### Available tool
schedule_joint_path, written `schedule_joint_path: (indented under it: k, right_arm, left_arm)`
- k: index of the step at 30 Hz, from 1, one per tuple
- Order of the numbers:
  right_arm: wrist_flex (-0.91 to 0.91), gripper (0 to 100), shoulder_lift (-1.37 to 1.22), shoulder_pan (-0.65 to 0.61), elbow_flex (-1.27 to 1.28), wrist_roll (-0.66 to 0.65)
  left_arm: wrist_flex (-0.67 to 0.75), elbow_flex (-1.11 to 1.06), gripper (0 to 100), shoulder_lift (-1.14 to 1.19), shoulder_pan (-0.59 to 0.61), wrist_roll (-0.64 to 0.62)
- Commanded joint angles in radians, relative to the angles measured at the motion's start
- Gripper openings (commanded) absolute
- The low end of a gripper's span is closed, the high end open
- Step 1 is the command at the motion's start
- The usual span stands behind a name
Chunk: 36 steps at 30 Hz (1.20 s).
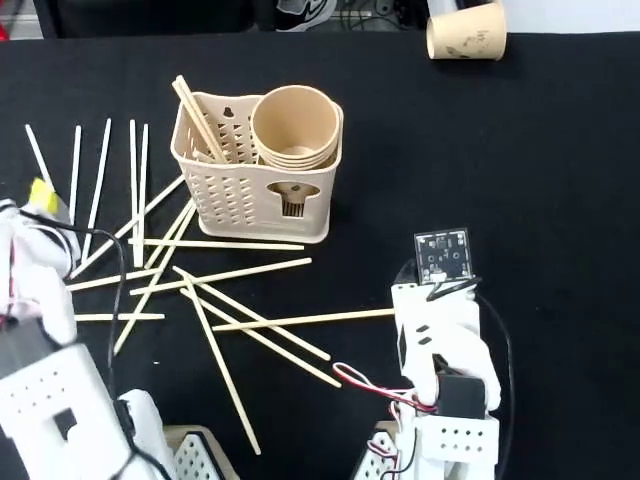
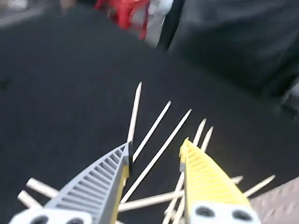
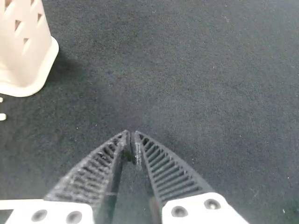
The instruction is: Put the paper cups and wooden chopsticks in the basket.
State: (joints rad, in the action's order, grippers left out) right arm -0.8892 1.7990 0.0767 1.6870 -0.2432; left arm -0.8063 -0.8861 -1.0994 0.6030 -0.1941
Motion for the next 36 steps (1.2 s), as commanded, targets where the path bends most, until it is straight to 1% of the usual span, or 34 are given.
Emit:
schedule_joint_path:
  k: [1,3,6,13,17,20,25,28,31,36]
  right_arm:
    - [0.003,1.6,0.071,0.014,-0.002,-0.011]
    - [0.003,1.6,0.071,0.014,-0.002,-0.011]
    - [0.002,1.6,0.071,0.014,-0.002,-0.011]
    - [0.002,1.6,0.071,0.014,-0.002,-0.011]
    - [0.002,1.6,0.071,0.014,-0.002,-0.011]
    - [0.002,1.6,0.071,0.014,-0.002,-0.011]
    - [0.002,1.6,0.071,0.014,-0.002,-0.011]
    - [0.002,1.6,0.071,0.014,-0.002,-0.011]
    - [0.002,1.6,0.071,0.014,-0.002,-0.011]
    - [0.002,1.6,0.071,0.014,-0.002,-0.011]
  left_arm:
    - [-0.015,0.117,19,0.232,0.019,0.089]
    - [-0.028,0.193,19,0.393,0.021,0.107]
    - [-0.104,0.364,19,0.666,0.024,0.115]
    - [-0.379,0.918,19,1.232,0.054,0.222]
    - [-0.476,1.213,19,1.491,0.061,0.299]
    - [-0.509,1.412,19,1.653,0.053,0.341]
    - [-0.591,1.698,19,1.886,0.059,0.350]
    - [-0.601,1.817,19,2.035,0.051,0.348]
    - [-0.611,1.906,19,2.173,0.019,0.348]
    - [-0.709,2.095,18,2.323,0.008,0.347]
